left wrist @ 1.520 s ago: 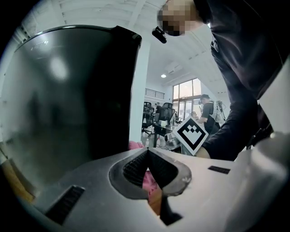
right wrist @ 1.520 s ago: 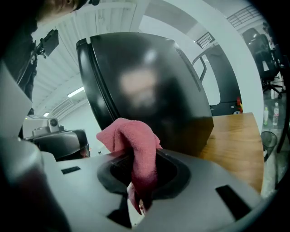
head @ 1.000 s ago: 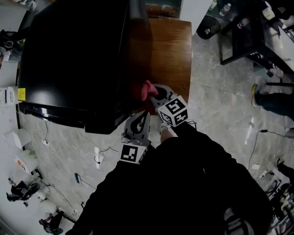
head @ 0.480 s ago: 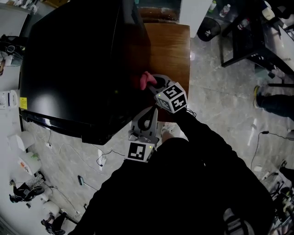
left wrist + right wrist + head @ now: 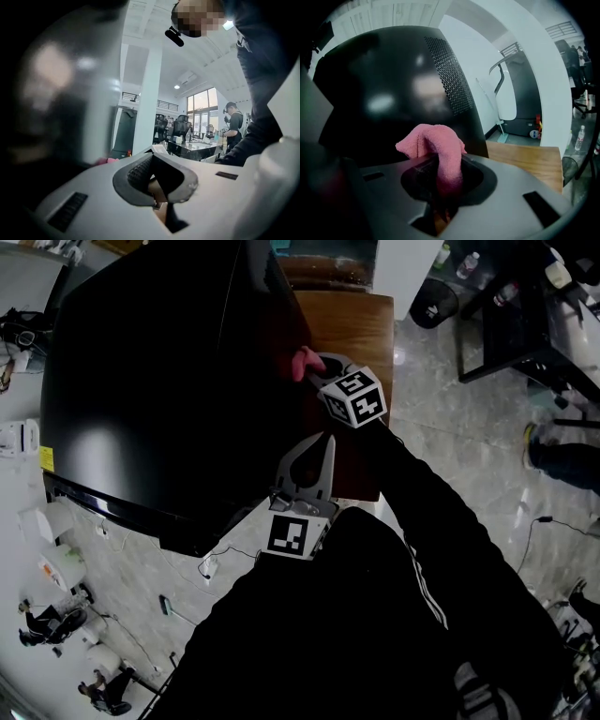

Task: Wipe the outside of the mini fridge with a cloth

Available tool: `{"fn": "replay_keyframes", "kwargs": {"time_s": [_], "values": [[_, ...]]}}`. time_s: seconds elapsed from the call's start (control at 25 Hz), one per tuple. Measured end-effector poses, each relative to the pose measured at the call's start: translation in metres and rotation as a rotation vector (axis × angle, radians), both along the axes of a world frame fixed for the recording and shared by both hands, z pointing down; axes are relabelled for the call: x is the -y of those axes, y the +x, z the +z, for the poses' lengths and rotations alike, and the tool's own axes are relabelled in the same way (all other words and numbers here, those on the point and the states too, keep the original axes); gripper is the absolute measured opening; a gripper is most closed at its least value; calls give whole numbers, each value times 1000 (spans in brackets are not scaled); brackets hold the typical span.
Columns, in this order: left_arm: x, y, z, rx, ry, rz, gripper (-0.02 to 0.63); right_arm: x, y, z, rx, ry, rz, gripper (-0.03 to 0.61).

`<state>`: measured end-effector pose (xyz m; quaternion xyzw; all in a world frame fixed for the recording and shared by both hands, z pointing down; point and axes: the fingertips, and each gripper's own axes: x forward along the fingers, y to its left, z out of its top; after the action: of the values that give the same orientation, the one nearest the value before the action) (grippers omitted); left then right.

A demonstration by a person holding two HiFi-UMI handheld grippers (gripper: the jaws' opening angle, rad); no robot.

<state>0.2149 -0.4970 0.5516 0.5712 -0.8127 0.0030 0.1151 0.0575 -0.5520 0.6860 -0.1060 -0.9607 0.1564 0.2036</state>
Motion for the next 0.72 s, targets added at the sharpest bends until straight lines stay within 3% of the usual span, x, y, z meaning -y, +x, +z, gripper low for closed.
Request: {"fn": "replay_keyframes", "kwargs": {"time_s": [0.32,0.44,0.56,0.72], "values": [[6,-13,-18,22,40,-19,6,37,-34,8,9,35,42,81],[0,-5,-41,10,75,3,6,48,-35,-13,29,83,50,81],[-11,8,-74,-4,121,65,6,49,-19,-63,82,145,40,81],[-37,50,-108,-36,149,241,6,23,35,-131,132,225,-3,81]]}}
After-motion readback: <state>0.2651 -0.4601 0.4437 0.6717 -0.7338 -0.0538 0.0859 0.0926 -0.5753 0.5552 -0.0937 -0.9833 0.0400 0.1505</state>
